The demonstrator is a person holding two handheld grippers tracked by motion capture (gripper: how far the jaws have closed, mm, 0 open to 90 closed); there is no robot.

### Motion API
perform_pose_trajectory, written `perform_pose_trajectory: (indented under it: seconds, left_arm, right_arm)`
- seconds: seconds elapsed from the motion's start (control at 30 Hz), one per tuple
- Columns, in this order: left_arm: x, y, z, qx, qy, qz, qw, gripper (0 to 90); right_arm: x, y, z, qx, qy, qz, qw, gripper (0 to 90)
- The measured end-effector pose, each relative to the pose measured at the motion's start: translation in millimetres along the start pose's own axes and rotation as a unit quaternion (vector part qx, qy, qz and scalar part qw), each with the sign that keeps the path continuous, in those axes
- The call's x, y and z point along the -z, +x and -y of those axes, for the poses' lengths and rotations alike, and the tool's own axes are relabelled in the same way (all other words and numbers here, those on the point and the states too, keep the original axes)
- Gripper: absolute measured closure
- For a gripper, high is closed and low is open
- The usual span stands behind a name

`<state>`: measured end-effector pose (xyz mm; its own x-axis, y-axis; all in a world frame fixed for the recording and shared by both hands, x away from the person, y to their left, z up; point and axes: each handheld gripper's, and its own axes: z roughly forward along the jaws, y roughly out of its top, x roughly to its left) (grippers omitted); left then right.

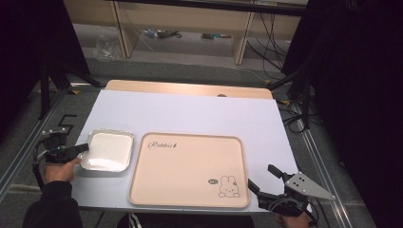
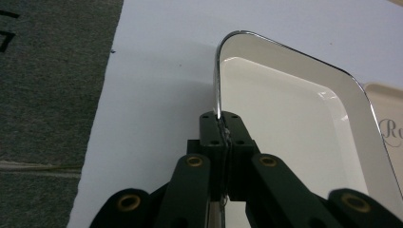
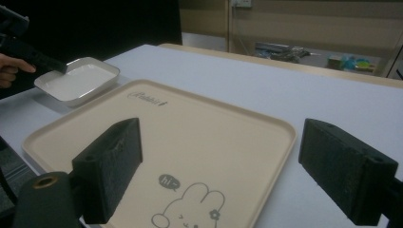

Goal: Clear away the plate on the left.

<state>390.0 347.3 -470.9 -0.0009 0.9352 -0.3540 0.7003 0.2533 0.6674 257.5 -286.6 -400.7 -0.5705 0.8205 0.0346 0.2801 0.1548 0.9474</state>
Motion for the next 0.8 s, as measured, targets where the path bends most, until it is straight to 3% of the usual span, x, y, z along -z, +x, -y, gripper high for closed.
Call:
perform_pose_trajectory:
  seconds: [0.17, 0.23, 0.3, 0.33, 0.4, 0.43, 0.8]
  left_arm:
    - [0.9, -4.7, -0.9, 0.001, -0.002, 0.013, 0.9999, 88.2]
    - [1.9, -5.6, -1.7, -0.001, -0.001, 0.016, 0.9999, 88.2]
    - [3.1, -5.9, -2.1, -0.001, -0.004, 0.020, 0.9998, 88.2]
    - [3.4, -6.4, -2.3, 0.001, -0.007, 0.021, 0.9998, 88.2]
    - [3.9, -6.3, -2.5, 0.002, -0.010, 0.021, 0.9997, 88.2]
    - [4.0, -6.4, -2.5, 0.002, -0.011, 0.023, 0.9997, 88.2]
    - [9.8, -16.0, -5.7, 0.004, -0.026, 0.051, 0.9984, 88.2]
  right_arm:
    - [-0.2, 1.4, 0.3, -0.007, -0.005, -0.001, 1.0000, 15.2]
    - [0.2, 0.4, 0.0, 0.000, -0.004, 0.000, 1.0000, 15.2]
    - [-0.2, 1.6, 0.3, -0.009, -0.004, -0.010, 0.9999, 15.2]
    - [-0.6, 0.5, 0.3, 0.001, -0.009, -0.006, 0.9999, 15.2]
    - [-0.5, 1.5, 0.4, -0.009, -0.005, -0.013, 0.9999, 15.2]
    - [0.5, 0.5, 0.1, 0.000, -0.002, -0.005, 1.0000, 15.2]
    - [-0.4, 0.5, 0.2, 0.001, -0.006, -0.006, 1.0000, 15.2]
